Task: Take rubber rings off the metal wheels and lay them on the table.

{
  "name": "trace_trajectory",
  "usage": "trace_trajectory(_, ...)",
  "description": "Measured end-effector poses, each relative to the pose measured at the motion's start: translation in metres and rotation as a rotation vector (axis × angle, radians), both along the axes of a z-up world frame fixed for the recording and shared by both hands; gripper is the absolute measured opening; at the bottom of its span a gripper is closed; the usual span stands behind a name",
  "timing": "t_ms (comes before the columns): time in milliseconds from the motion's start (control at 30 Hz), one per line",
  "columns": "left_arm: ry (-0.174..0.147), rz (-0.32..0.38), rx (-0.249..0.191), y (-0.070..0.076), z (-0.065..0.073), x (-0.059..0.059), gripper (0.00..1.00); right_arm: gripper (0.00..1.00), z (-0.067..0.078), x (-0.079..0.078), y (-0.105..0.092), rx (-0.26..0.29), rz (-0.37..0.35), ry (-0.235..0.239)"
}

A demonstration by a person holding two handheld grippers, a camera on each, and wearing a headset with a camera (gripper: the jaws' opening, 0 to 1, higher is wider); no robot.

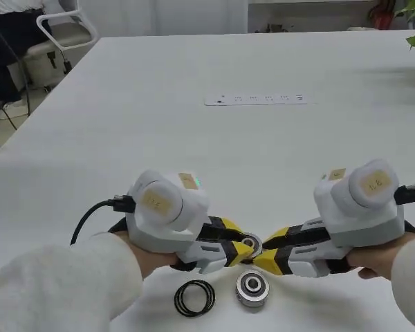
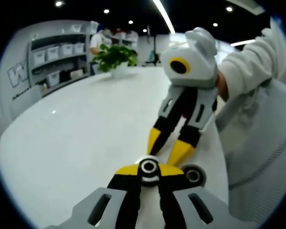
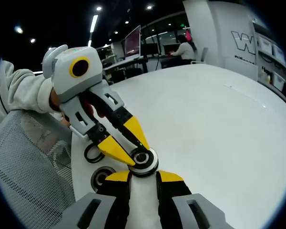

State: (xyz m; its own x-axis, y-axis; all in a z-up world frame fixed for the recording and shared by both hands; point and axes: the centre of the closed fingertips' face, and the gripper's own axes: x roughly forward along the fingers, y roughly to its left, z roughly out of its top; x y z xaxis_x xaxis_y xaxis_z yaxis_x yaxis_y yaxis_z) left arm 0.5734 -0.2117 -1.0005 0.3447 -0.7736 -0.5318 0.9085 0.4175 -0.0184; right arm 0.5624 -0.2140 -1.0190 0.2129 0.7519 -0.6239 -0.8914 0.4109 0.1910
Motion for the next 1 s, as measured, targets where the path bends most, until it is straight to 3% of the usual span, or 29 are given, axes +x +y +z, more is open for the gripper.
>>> trace_trajectory(200,-0.010,0.003,0.001,0.000,0.000,0.000,0.14,0.14,-0.002,0.000,-0.001,-0.013,0.037,-0.046)
trace_trajectory(267,-0.011,0.005,0.002,0.001,0.000,0.000,0.14,0.03,-0.005,-0.001,-0.006,-0.061,0.080,-0.091)
trace_trajectory(300,-0.010,0.005,0.000,0.000,0.000,0.000,0.14,0.00,-0.002,0.004,-0.006,-0.056,0.077,-0.138)
trace_trajectory(333,-0.010,0.006,-0.001,0.001,0.000,0.000,0.14,0.00,-0.003,-0.001,-0.004,-0.051,0.073,-0.105)
trace_trajectory(467,-0.017,0.005,0.003,0.001,0.000,-0.001,0.14,0.00,-0.003,0.002,-0.005,-0.068,0.059,-0.106)
trace_trajectory(567,-0.024,0.001,0.008,0.001,0.000,-0.001,0.14,0.00,-0.004,0.006,-0.007,-0.046,-0.051,0.005)
trace_trajectory(700,-0.033,-0.004,0.014,0.001,0.000,-0.001,0.14,0.00,-0.003,0.008,-0.009,-0.003,-0.107,0.065)
trace_trajectory(800,-0.037,-0.007,0.016,0.001,0.000,-0.001,0.14,0.00,-0.001,0.009,-0.011,0.028,-0.175,0.142)
trace_trajectory(900,-0.037,-0.007,0.015,0.001,0.000,0.000,0.14,0.00,0.001,0.012,-0.012,0.035,-0.183,0.130)
trace_trajectory(1000,-0.040,-0.007,0.016,0.001,0.000,0.000,0.14,0.00,0.006,0.014,-0.012,0.076,-0.216,0.155)
